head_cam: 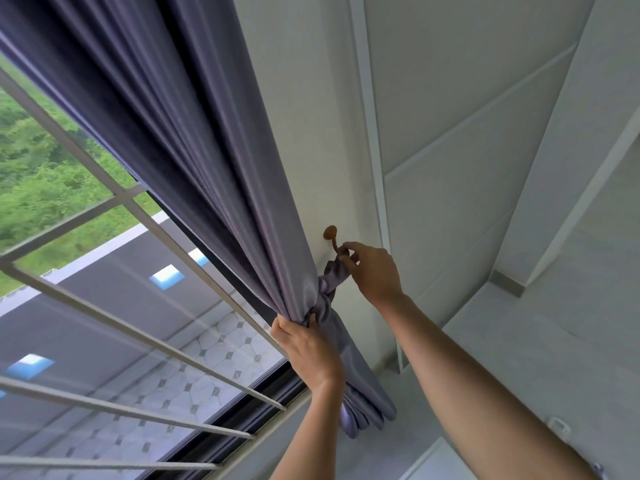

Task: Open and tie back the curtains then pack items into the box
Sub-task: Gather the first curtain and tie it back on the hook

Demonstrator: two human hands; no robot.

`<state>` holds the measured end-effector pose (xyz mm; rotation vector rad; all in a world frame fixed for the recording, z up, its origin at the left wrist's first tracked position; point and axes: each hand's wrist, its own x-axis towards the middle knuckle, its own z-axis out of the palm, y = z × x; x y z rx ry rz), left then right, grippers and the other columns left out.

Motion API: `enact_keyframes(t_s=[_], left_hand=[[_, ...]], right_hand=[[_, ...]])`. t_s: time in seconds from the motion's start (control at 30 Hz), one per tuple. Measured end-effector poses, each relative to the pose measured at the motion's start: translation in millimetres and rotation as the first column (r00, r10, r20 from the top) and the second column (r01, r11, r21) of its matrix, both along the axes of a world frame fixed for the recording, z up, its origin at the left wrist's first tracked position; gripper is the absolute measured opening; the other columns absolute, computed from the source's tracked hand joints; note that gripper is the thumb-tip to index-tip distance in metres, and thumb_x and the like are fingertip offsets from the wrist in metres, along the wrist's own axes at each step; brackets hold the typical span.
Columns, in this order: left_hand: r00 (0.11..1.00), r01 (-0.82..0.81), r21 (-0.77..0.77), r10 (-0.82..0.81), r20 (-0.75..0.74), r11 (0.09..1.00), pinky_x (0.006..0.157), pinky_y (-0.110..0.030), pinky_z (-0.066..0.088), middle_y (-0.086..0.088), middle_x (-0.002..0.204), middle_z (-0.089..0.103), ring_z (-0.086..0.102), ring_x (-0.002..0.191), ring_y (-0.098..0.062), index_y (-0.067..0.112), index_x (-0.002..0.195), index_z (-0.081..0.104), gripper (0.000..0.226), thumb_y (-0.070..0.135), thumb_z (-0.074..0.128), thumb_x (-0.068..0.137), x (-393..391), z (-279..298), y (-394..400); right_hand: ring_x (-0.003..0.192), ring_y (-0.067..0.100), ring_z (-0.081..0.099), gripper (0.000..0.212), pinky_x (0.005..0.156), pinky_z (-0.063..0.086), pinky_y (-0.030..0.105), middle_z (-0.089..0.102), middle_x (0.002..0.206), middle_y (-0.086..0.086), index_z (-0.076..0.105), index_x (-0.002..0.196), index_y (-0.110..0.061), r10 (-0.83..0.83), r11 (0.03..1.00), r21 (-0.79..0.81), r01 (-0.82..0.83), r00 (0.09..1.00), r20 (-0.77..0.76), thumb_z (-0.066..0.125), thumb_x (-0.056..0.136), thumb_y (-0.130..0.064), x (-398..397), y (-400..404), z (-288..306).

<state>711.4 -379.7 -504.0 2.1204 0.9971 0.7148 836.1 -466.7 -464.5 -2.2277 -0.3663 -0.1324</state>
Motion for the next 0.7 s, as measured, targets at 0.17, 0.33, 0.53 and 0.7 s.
enact_keyframes(t_s=[0.17,0.33,0.53,0.7], left_hand=[[1.0,-0.004,-0.031,0.003,-0.014,1.0,0.068,-0.047,0.053,-0.008,0.128,0.03,0.052,0.1,-0.037,0.004,0.119,0.035,0.036,0.026,0.049,0.095,-3,2,0],[0.996,0.085,-0.005,-0.085,-0.006,0.996,0.053,-0.033,0.042,-0.001,0.115,0.035,0.05,0.072,-0.026,0.009,0.1,0.038,0.032,0.033,0.056,0.091,-21,11,3],[0.93,0.364,0.053,-0.366,0.029,0.93,0.061,-0.025,0.047,0.01,0.094,0.039,0.049,0.077,-0.008,0.022,0.087,0.043,0.029,0.037,0.067,0.084,-47,15,27],[0.931,0.356,0.031,-0.357,0.076,0.934,0.056,-0.018,0.038,0.011,0.081,0.046,0.049,0.067,-0.007,0.026,0.076,0.042,0.025,0.031,0.065,0.084,-52,32,26]], right_hand=[[0.086,0.024,0.067,0.023,0.07,0.05,0.029,0.072,0.096,0.003,0.062,0.116,-0.026,-0.012,0.994,-0.111,0.002,0.996,-0.086,0.053,0.096,-0.035,3,1,-7],[0.109,0.02,0.06,0.039,0.087,0.043,0.026,0.06,0.124,0.0,0.051,0.135,-0.018,-0.098,0.99,0.073,0.122,0.958,-0.268,0.052,0.096,-0.025,-18,5,-15],[0.097,0.018,0.063,0.044,0.077,0.049,0.024,0.066,0.115,0.0,0.05,0.127,-0.021,0.201,0.976,0.049,-0.212,0.792,-0.576,0.058,0.084,-0.021,-99,7,-51],[0.105,0.021,0.063,0.08,0.074,0.043,0.024,0.063,0.122,0.0,0.024,0.146,-0.025,0.156,0.975,-0.051,-0.216,0.83,-0.536,0.062,0.076,-0.029,-122,16,-61]])
